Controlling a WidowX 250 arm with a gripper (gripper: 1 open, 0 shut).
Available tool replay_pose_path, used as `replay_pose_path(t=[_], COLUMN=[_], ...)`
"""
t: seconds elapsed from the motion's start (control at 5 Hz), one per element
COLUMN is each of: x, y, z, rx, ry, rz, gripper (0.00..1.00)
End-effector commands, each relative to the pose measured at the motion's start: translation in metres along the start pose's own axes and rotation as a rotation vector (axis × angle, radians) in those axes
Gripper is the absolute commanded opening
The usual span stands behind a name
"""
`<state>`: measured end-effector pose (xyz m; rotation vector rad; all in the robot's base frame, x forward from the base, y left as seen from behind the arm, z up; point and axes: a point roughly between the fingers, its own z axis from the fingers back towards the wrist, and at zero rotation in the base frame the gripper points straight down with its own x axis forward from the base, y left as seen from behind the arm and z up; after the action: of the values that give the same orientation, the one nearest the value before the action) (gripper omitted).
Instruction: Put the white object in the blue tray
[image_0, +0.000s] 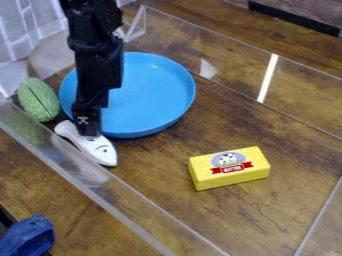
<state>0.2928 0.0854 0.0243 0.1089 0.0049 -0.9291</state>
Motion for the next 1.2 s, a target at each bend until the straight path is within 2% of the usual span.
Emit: replay_pose_path(t=[0.0,0.4,0.8,1.0], x=[-0.018,-0.022,-0.035,-0.035], y=[-0.01,-0.004,0.008,0.013], z=[-0.032,-0.03,-0.04,-0.04], rx=[-0.076,-0.086,-0.09,-0.094], ry=[0.029,0.021,0.009,0.005], rz=[0.052,0.015,-0.042,0.035], gripper=[1.0,1.0,1.0,1.0])
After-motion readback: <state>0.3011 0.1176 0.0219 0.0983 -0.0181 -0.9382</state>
